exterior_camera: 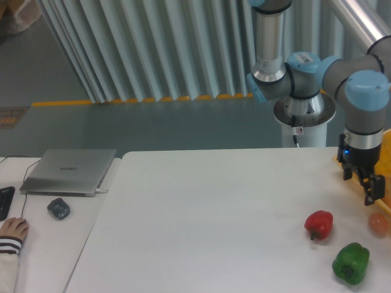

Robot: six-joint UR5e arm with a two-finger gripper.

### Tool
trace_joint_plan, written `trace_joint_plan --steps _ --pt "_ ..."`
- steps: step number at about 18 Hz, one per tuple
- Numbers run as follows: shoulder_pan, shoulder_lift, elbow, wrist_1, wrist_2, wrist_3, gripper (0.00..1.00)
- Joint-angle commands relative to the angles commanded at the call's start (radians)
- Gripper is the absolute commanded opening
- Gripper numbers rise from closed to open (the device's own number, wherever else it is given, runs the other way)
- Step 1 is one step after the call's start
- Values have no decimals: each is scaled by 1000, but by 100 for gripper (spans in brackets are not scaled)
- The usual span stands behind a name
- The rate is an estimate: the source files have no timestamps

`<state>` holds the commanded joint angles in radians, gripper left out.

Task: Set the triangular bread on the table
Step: 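Lower the gripper into the yellow basket over the triangular bread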

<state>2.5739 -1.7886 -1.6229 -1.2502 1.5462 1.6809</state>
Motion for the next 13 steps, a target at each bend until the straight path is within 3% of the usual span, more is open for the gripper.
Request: trace_joint_plan --steps 5,13 --pt "95 29 -80 11 -5 244 100" --pt "164 23 -129 14 -6 295 100"
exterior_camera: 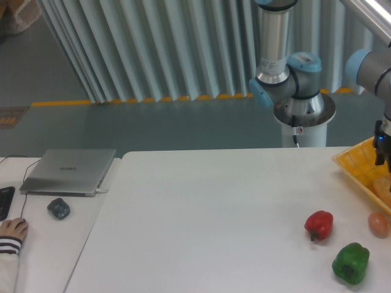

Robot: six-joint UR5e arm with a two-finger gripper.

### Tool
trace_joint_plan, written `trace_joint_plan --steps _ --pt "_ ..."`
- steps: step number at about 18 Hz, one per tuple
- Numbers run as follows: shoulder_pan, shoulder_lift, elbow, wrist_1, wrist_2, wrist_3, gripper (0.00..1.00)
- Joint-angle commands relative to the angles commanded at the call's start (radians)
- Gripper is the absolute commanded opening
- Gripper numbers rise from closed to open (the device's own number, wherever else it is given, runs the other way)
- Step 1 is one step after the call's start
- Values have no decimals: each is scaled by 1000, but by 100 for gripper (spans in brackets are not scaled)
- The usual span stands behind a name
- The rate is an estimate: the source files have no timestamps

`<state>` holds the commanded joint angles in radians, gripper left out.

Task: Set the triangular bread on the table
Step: 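Lower the gripper into the yellow basket over the triangular bread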

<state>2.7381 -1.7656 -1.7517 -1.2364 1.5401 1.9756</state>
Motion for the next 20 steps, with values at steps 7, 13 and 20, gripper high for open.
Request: trace_joint_plan --steps 7,13,20 --pt "29 -37 -6 43 0 45 100" --pt "34 -68 -11 46 2 37 100" --pt "32 -71 -22 48 6 49 97"
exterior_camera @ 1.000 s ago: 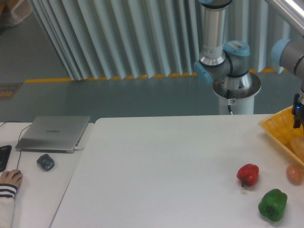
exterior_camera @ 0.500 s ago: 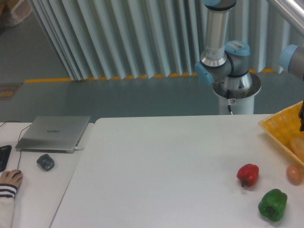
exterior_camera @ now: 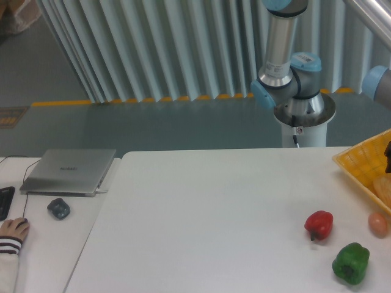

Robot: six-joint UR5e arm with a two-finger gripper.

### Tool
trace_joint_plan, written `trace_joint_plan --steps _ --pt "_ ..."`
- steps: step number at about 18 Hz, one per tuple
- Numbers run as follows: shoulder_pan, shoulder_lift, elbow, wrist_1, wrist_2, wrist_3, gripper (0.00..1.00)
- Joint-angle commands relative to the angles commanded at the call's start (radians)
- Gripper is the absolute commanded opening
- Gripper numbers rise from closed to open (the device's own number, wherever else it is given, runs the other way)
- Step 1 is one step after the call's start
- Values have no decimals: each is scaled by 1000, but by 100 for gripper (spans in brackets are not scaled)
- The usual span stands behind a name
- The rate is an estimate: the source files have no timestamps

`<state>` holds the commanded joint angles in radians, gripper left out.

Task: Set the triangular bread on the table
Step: 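Lower the gripper into the yellow basket over the triangular bread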

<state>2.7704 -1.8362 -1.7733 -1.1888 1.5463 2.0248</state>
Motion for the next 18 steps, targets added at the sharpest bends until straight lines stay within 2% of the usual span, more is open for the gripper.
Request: trace_joint_plan --steps 1,2,3,4,6,8,9,11,13,15,16,18 --pt "0 -2 3 0 0 0 85" --pt "0 -3 8 -2 3 -5 67" --pt "0 -5 6 -2 3 -3 60" --pt "-5 -5 3 -2 6 -3 58" --pt "-6 -11 2 -2 5 -9 43" --pt "-6 -11 3 0 5 -8 39" --pt "-6 -12 8 -2 6 -9 32" --pt "-6 -11 27 -6 9 -9 25" --pt "-3 -11 70 -70 15 -8 21" --pt "-2 -12 174 -220 14 -9 21" --pt "-2 -12 210 -269 12 -11 21" --pt "2 -8 227 -297 3 -11 21"
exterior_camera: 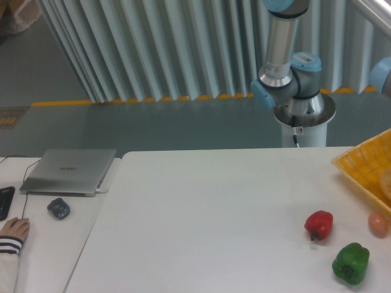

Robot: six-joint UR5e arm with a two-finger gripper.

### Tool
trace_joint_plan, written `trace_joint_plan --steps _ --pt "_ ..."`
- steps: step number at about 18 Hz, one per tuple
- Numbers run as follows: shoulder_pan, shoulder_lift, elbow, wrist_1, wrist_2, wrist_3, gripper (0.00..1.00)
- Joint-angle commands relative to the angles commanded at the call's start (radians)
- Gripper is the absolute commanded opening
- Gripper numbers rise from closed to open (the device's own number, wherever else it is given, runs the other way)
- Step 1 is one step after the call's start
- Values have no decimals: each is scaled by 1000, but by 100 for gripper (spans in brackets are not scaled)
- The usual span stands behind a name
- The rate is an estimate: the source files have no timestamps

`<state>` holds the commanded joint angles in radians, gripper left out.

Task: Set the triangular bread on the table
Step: 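Close the gripper on the triangular bread and lift it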

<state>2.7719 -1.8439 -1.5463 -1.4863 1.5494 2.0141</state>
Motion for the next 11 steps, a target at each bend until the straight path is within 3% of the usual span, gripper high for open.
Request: trace_joint_plan --steps 4,11 --pt "31 8 2 -52 -193 -35 21" --pt "-64 26 26 -62 -293 -326 21"
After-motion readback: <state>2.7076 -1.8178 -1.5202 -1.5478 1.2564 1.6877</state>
